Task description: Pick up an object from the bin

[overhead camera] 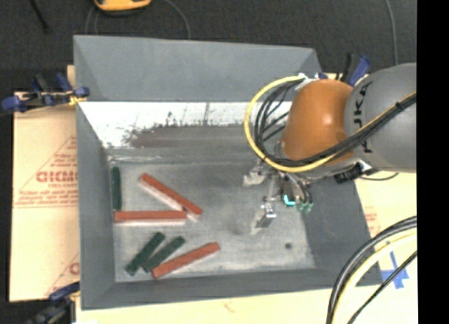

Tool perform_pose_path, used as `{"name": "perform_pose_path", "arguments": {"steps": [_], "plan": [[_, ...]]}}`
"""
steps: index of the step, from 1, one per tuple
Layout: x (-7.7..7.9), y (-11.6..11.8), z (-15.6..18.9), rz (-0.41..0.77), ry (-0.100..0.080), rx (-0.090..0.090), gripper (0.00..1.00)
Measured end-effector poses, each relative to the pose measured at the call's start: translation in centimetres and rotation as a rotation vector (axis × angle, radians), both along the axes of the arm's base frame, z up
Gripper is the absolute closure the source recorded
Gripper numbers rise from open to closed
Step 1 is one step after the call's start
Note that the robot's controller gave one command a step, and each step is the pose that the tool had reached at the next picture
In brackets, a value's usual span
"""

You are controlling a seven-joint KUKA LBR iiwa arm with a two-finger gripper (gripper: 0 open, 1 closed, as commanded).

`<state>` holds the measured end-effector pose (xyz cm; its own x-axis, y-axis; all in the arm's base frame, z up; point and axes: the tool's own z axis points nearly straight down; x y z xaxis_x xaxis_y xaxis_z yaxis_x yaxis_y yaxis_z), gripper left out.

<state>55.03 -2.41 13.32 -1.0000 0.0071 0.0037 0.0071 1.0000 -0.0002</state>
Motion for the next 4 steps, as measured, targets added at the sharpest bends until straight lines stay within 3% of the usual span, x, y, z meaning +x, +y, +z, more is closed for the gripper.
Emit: {"name": "perform_pose_path", "arguments": {"steps": [1,2,3,4], "plan": [[0.2,0.0,0.4,0.001,-0.007,-0.001,0.0],[-1.4,3.8,-2.9,0.063,-0.012,-0.002,0.0],[-5.6,6.4,-4.1,0.066,-0.004,0.003,0.0],[-5.8,8.4,-4.1,0.002,0.002,0.001,0.0]]}}
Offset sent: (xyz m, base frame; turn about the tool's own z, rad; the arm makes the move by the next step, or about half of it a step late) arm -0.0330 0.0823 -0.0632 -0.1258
